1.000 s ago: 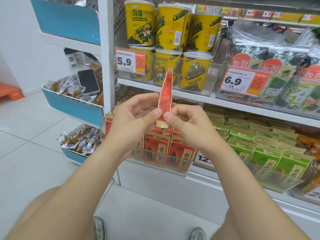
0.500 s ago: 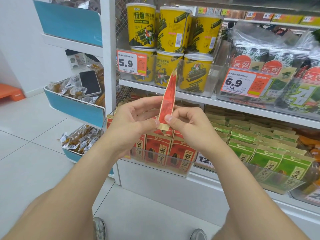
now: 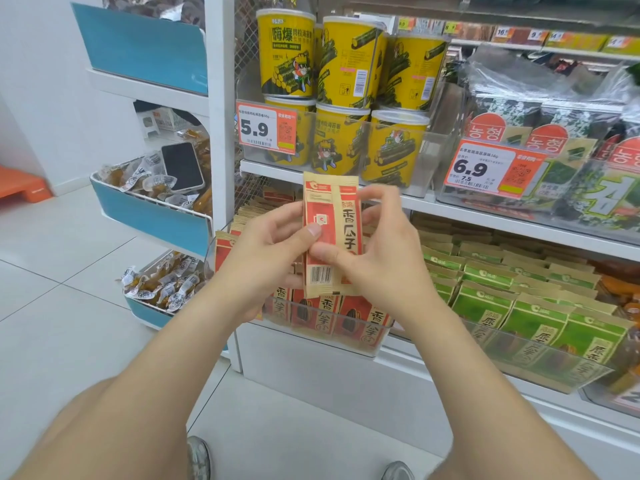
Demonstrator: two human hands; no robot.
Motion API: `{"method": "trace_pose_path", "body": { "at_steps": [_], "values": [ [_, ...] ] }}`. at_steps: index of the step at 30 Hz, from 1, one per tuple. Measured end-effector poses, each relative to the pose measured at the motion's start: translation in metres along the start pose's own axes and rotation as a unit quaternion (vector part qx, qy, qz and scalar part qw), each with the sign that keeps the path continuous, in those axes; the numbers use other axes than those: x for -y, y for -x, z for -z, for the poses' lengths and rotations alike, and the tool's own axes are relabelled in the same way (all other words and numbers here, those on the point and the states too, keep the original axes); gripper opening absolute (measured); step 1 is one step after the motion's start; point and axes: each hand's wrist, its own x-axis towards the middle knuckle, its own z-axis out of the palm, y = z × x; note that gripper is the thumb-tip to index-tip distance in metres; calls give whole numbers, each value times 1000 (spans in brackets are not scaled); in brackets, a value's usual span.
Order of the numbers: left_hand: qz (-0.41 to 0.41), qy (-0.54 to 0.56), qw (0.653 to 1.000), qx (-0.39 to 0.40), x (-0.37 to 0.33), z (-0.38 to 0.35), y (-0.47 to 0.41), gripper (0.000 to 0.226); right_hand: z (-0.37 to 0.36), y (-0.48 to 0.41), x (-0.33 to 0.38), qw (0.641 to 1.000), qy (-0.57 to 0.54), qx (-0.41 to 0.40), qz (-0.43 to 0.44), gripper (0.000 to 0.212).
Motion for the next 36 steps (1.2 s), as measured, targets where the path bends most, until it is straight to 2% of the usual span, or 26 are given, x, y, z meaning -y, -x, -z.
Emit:
{"method": "trace_pose_path", "body": {
  "at_steps": [2,4,6,9,11,15,17,18,20,22,25,27,32,36],
  "values": [
    [16,11,1000,20,-3,0,1,32,2,-3,-1,995,-67,-38,-55,76],
    [31,15,999,38,-3,-1,2,31,6,-8,-3,985,-134,-39,-102,47],
    [44,22,998,45,-2,-3,3,31,10,-9,-3,976,-186,-4,-111,21],
    [59,34,997,25,-4,-3,1,29,15,-8,-2,965,-241,25,-102,15],
    [55,10,998,-6,-6,-3,1,26,16,-7,-2,967,-238,30,-87,11],
    [-61,-126,986,-94,0,-4,0,30,13,-5,1,966,-236,46,-91,9],
    [-111,-164,976,-89,4,-6,1,26,9,-3,3,970,-222,60,-84,10],
    [-124,-185,971,-82,5,-6,2,20,8,-2,4,972,-212,65,-80,18],
    [-130,-209,966,-77,7,-7,2,16,4,-1,4,975,-196,67,-75,38],
    [-125,-203,968,-83,7,-6,2,25,0,-2,4,979,-190,49,-60,46],
    [-121,-200,967,-102,8,-5,1,36,-5,-1,4,988,-151,2,-14,42],
    [-122,-211,963,-118,9,-5,1,37,-7,-1,4,993,-113,-20,9,40],
    [-141,-268,943,-140,13,-7,1,22,-8,1,6,993,-80,-65,59,40],
    [-185,-319,921,-124,18,-10,0,15,-13,9,11,987,-58,-83,123,30]
  ]
}}
